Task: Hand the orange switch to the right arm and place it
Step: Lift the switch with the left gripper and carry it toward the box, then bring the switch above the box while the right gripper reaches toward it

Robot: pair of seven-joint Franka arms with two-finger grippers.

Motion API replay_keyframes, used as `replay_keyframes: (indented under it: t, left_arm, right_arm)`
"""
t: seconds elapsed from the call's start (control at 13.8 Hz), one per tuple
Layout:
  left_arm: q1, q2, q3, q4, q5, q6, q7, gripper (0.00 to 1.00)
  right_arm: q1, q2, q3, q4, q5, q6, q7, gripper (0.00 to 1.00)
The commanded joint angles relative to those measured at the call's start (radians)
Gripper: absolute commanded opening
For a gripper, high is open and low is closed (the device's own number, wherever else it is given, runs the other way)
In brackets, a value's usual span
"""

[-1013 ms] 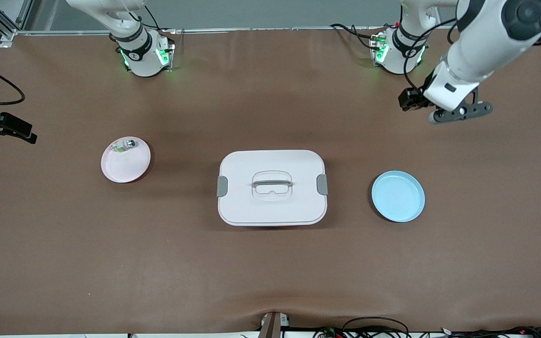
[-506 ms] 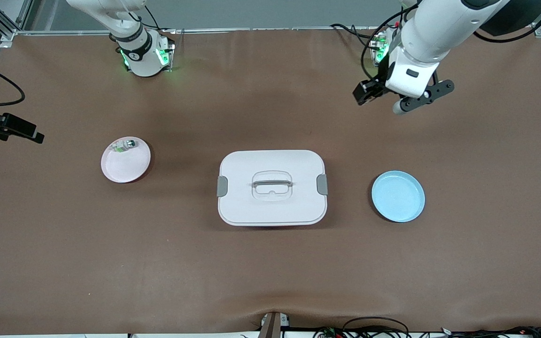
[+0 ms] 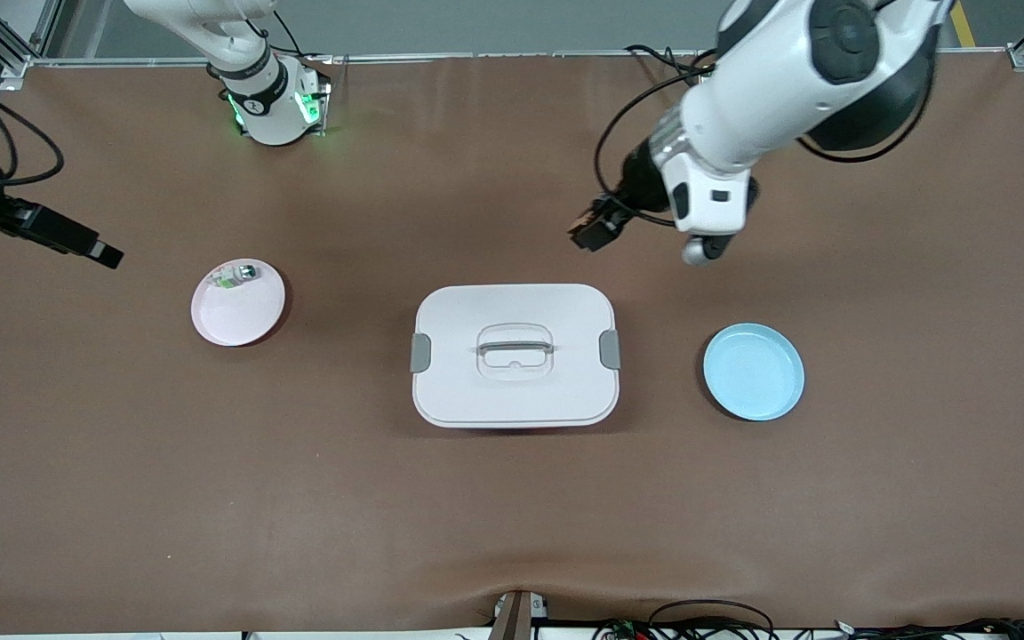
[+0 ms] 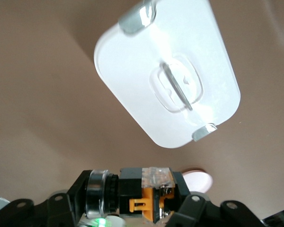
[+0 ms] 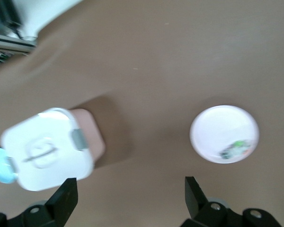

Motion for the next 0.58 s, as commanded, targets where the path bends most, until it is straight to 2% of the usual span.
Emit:
replay_keyframes:
  t: [0.0, 0.07, 0.29, 0.51]
  left_arm:
    - [-0.061, 0.047, -0.003, 0.026, -0.011, 0.120, -0.138, 0.11]
    - [-0.076, 0.063, -0.003, 0.027, -0.011, 0.180, -0.208, 0.11]
    - [-0.148, 0.111, 0.000, 0.027, 0.004, 0.378, -0.467, 0.11]
    - [-0.194, 0.142, 0.002, 0.026, 0.062, 0.463, -0.589, 0.11]
  right_arm:
    - [0.076, -0.041, -0.004, -0.033, 0.033, 0.081, 0.103, 1.00]
    - [0.105, -0.055, -0.004, -0.057, 0.033, 0.125, 0.138, 1.00]
    - [0.197, -0.153, -0.001, -0.272, 0.108, 0.424, 0.152, 1.00]
    - [0.307, -0.184, -0.001, -0.395, 0.131, 0.604, 0.160, 1.00]
